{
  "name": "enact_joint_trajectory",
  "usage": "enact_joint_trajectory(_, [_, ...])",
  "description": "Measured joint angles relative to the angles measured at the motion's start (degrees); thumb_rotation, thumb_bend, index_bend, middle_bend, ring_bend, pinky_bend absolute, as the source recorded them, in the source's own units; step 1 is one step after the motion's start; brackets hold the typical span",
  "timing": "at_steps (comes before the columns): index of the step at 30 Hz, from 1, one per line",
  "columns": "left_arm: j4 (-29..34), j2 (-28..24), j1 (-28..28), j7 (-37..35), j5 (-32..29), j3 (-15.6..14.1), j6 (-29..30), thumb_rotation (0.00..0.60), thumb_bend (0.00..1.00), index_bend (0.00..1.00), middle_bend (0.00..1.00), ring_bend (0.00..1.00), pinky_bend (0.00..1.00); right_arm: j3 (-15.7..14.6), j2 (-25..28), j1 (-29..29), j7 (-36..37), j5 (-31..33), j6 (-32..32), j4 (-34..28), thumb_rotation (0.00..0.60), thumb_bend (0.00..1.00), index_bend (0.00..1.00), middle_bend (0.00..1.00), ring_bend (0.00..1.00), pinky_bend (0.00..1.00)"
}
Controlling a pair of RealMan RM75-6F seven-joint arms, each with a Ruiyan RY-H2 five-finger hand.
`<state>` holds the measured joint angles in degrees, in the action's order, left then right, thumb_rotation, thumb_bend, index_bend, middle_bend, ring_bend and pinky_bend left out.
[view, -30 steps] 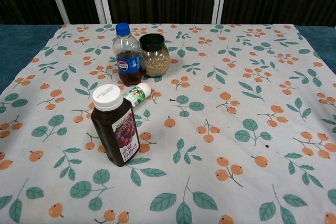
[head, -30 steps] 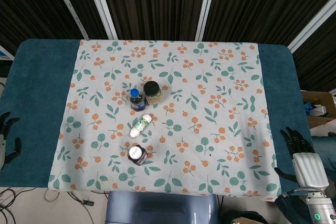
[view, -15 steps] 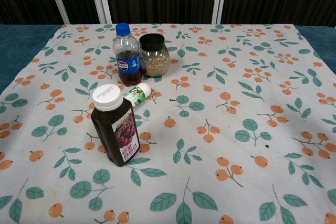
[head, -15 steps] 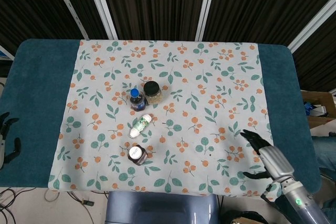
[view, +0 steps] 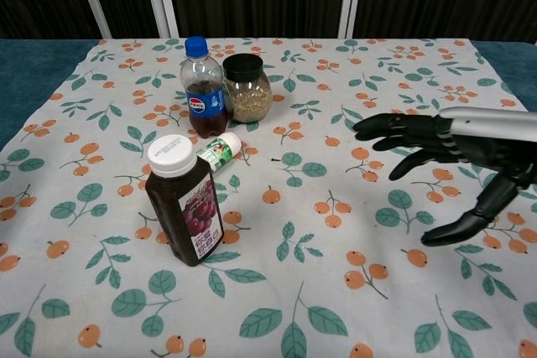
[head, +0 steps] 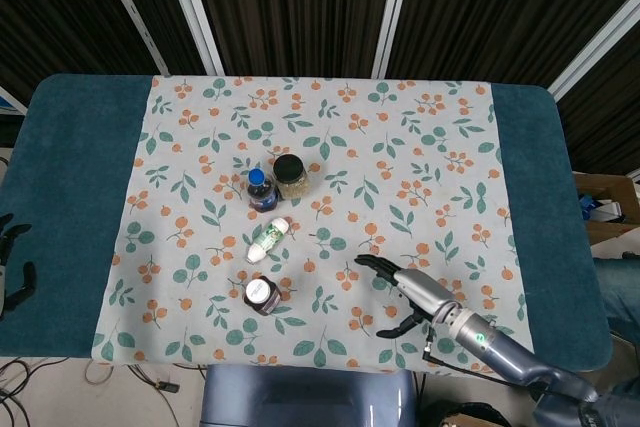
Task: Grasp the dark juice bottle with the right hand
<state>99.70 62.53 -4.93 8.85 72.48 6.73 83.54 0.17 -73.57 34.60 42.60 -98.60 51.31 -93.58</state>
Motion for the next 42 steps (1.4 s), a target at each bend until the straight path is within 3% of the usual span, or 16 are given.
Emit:
enact_joint_trajectory(7, [0.1, 0.0, -0.1, 0.2, -0.4, 0.2, -0.2, 0.6, 0.53, 0.19, 0.07, 0.1, 0.02, 1.3, -4.8, 4.4, 0.5, 2.2, -3.8, 2.6, 0.6, 0.17, 0.0, 0.03, 0.0, 0.19])
enact_joint_trajectory(23, [0.2, -0.1, -0.3, 0.0, -1.5, 0.7, -0.4, 0.6, 0.53, 0.19, 0.07, 0.1, 0.02, 3.8, -14.9, 8.2, -2.2, 8.6, -6.1, 6.3, 0.6, 0.17, 0.02, 0.06, 0.0, 0.19])
enact_joint_trajectory(42, [-0.2, -0.2, -0.7, -0.4, -2.5, 1.2, -1.1, 0.6, 0.53, 0.19, 0.07, 0.1, 0.02, 7.0, -25.5, 10.2, -12.9, 18.0, -7.1, 10.1, 0.6, 0.18, 0.09, 0.14, 0.03, 0.19])
